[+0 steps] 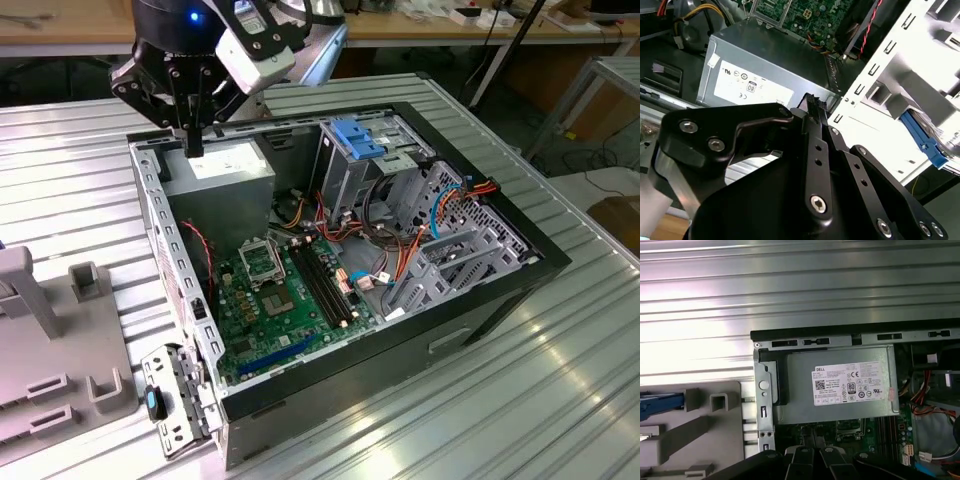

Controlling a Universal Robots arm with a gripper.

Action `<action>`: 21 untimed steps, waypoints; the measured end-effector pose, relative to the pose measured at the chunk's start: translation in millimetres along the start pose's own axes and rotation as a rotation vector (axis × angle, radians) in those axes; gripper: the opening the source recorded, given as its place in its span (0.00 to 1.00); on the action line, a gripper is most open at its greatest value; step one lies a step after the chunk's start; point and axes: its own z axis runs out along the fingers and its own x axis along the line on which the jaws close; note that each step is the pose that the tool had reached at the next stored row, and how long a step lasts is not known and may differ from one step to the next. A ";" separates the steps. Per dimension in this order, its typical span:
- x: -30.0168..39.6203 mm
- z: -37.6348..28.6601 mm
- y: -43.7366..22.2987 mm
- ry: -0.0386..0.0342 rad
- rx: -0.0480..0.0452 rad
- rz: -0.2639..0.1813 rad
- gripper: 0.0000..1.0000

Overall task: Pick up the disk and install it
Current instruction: 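Reach for the disk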

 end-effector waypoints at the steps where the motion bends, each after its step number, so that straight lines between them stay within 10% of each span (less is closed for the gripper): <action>1: 2.1 0.0 -0.2 0.0005 0.0000 0.000 0.11; 6: 11.4 0.1 -0.9 0.0032 0.0002 0.000 0.11; 17: 57.2 -0.1 -3.9 0.0081 0.0006 0.000 0.11; 21: 79.3 0.5 7.9 0.0081 0.0006 0.000 0.11</action>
